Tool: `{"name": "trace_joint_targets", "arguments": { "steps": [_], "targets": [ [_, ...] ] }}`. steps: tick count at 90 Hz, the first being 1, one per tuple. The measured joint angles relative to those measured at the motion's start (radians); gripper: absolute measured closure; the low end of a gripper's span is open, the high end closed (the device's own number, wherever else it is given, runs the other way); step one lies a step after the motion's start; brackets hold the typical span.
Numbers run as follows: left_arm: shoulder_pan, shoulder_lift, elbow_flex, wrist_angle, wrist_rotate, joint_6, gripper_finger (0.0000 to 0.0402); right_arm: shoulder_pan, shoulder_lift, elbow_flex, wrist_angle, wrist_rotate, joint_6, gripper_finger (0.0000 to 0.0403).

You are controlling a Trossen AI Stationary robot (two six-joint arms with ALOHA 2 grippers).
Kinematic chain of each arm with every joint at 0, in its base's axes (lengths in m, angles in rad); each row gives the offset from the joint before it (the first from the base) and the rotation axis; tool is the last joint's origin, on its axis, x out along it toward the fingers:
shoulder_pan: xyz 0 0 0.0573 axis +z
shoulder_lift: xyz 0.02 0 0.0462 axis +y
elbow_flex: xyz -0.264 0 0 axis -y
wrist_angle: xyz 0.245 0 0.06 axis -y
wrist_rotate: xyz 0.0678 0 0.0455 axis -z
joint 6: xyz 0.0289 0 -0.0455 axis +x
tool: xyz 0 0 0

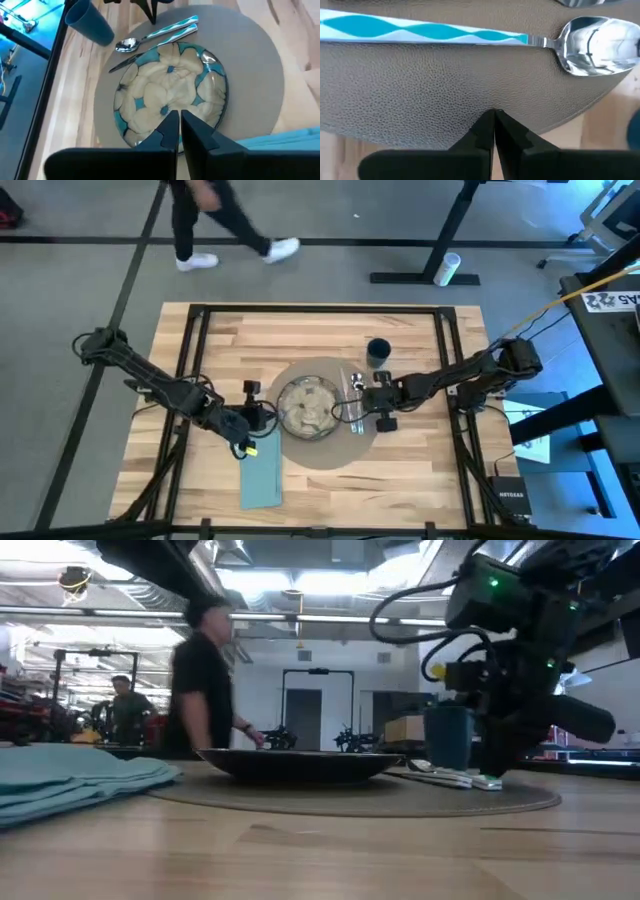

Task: Set table place
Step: Adjust the brown tablemat, then put the blue patterned fork on top of the blue table napkin

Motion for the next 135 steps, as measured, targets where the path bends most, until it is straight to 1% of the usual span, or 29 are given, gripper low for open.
{"name": "trace_joint_targets", "arguments": {
  "steps": [16,36,54,70,85,91,100,113,123,129,135],
  "targets": [
    [-0.015,0.000,0.000,0.000,-0.026,-0.010,0.0401,0.060,-0.001,-0.003,-0.024,0.007,0.042,0.0403],
    [-0.015,0.000,0.000,-0.001,-0.027,-0.018,0.0402,0.131,0.000,-0.005,-0.051,-0.011,0.106,0.0403],
    [-0.015,0.000,0.000,-0.001,-0.027,-0.018,0.0402,0.176,0.000,-0.005,-0.052,0.000,0.150,0.0403],
    [-0.017,0.000,0.000,-0.002,-0.027,-0.022,0.0402,0.178,-0.042,-0.010,-0.072,0.021,0.158,0.0403],
    [-0.045,0.000,0.000,-0.001,-0.025,-0.019,0.0402,0.178,-0.119,-0.010,-0.079,0.052,0.155,0.0403],
    [-0.064,0.000,0.000,-0.011,0.015,-0.022,0.0402,0.178,-0.146,-0.010,-0.080,0.051,0.155,0.0403],
    [-0.092,0.004,0.000,-0.076,0.097,-0.077,0.0402,0.178,-0.181,-0.009,-0.075,0.052,0.155,0.0403],
    [-0.149,0.024,0.000,-0.265,0.124,-0.249,0.0402,0.178,-0.198,-0.009,-0.066,0.053,0.155,0.0403],
    [-0.220,0.034,0.000,-0.403,0.141,-0.389,0.0402,0.183,-0.197,-0.009,-0.063,0.037,0.155,0.0403],
    [-0.261,0.033,0.000,-0.466,0.176,-0.415,0.0402,0.184,-0.197,-0.009,-0.053,0.034,0.155,0.0403],
    [-0.293,0.033,0.000,-0.539,0.229,-0.397,0.0402,0.184,-0.197,-0.009,-0.046,0.014,0.154,0.0403]
  ]
}}
